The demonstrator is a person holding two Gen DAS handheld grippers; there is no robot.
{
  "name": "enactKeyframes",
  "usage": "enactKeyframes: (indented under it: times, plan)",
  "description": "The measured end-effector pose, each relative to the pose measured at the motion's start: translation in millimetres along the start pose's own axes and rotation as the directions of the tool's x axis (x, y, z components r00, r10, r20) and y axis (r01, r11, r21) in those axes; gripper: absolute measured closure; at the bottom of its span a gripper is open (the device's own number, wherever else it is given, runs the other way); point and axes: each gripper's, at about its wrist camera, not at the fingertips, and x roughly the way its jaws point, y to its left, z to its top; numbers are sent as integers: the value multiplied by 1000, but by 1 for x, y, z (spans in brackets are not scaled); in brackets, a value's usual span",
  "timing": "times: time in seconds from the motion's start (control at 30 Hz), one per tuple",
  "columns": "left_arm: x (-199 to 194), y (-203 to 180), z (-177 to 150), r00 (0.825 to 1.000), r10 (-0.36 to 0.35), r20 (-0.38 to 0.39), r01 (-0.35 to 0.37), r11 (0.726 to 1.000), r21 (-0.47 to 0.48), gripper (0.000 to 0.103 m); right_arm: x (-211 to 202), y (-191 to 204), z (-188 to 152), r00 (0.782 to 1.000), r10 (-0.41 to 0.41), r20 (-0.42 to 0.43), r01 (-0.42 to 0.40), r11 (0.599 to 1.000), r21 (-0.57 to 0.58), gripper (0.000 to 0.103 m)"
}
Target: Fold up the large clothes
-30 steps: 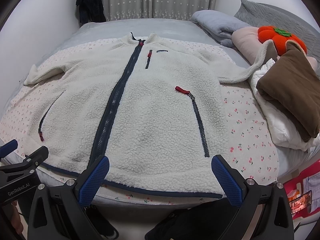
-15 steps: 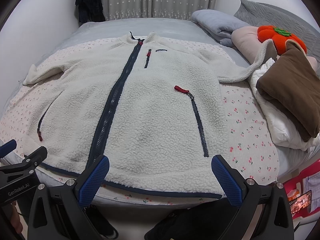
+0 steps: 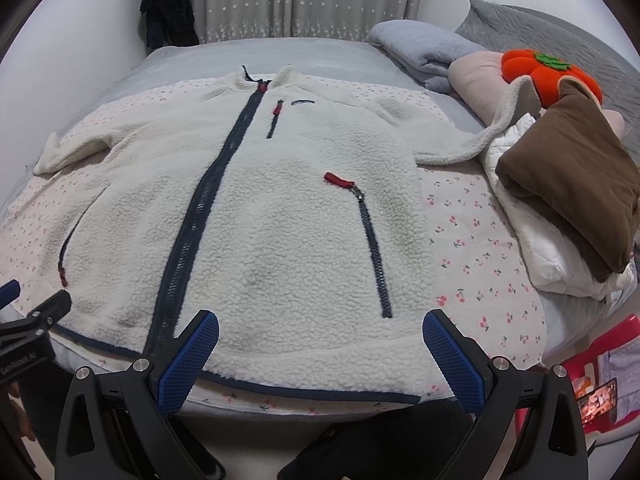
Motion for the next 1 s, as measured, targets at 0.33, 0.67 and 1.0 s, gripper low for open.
enactKeyframes:
  times: [0.33,0.67,1.0]
  plan:
    - [40,63,11,1000,8,-19,-8,1000,-19,0,34,-41,-7,994,30,-106,-29,1000,8,0]
    - [108,118,-6,989,-25,-148,9,994,-113,0,104,-42,-22,958,19,-286,-37,998,-55,0]
    - [89,139,-31,972,-159,-175,153,987,-49,0,96,-72,-50,940,197,-278,-176,979,99,0]
